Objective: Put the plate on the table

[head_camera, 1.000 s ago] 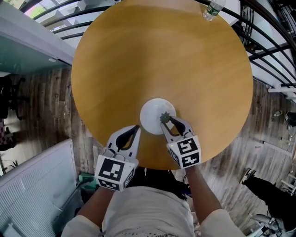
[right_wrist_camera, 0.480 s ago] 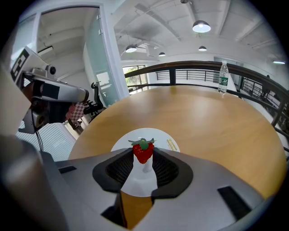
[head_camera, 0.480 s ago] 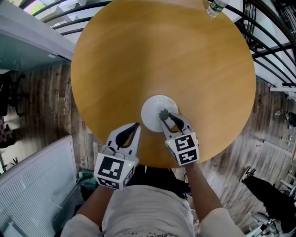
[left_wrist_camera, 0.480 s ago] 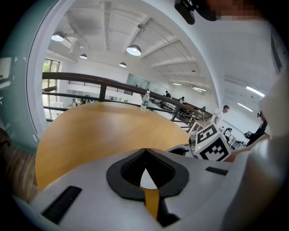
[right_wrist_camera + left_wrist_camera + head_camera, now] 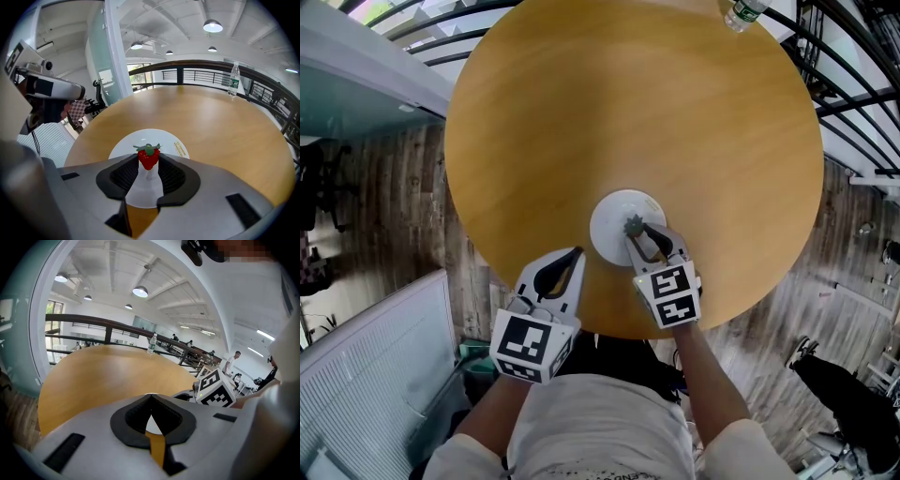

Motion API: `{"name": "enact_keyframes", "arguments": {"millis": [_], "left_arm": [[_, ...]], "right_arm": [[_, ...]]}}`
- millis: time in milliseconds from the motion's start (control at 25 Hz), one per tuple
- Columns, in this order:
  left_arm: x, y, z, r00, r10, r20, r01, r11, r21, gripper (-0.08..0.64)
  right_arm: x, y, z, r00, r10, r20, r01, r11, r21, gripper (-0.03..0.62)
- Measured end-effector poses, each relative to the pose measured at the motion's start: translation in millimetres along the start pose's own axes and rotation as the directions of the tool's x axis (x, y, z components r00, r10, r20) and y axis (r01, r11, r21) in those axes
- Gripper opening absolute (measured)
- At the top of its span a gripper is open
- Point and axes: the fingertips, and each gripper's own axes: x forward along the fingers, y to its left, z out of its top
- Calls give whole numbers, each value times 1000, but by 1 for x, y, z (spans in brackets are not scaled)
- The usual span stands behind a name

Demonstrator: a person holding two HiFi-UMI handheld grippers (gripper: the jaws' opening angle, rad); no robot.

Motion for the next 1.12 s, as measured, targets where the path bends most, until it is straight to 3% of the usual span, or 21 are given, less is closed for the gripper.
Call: {"name": "enact_keyframes", "arguments": {"millis": [1120], "left_arm": [[-2,10,0,1000,7,5,-7,1000,-21,23]], "right_arm": [[16,1,-9,998,-30,-62,31,999,11,149]]}}
